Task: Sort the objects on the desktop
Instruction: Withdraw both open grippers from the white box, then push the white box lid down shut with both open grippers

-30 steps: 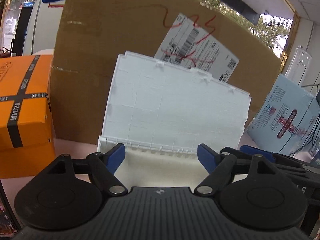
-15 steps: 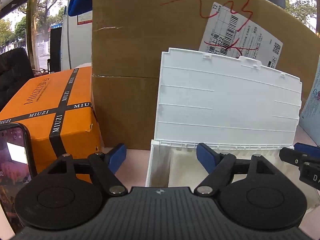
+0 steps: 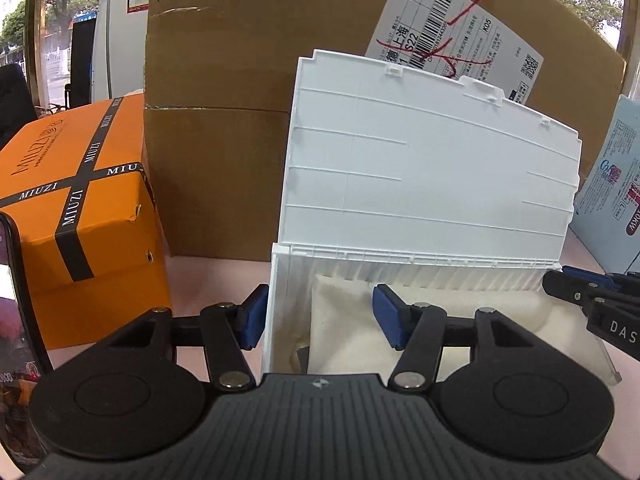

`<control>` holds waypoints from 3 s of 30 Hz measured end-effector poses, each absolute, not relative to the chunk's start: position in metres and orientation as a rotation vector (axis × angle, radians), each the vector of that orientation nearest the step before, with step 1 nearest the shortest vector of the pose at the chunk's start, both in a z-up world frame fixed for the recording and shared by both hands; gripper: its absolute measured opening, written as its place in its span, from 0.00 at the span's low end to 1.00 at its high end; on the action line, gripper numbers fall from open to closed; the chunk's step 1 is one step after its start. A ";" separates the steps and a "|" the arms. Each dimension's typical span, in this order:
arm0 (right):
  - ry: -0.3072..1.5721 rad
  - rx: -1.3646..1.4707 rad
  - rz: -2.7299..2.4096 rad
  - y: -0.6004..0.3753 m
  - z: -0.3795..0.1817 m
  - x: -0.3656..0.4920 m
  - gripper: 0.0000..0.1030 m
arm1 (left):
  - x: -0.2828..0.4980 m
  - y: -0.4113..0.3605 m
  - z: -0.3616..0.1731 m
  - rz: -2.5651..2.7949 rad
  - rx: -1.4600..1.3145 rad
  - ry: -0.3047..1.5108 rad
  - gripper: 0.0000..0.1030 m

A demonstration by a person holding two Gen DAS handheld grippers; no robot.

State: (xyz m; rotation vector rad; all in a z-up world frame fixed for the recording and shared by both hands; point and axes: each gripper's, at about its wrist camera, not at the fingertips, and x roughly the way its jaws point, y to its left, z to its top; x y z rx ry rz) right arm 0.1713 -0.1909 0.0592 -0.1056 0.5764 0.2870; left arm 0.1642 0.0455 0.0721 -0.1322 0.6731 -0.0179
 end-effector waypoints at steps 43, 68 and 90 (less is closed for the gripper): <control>0.205 0.302 0.428 -0.249 0.065 0.168 1.00 | 0.147 0.076 0.074 -0.181 -0.495 0.265 1.00; 0.226 0.279 0.559 -0.246 0.067 0.161 0.59 | 0.154 0.075 0.063 -0.400 -0.564 0.307 0.91; 0.625 -0.070 0.490 -0.190 0.052 0.166 0.48 | 0.154 0.078 0.063 -0.384 -0.576 0.331 0.93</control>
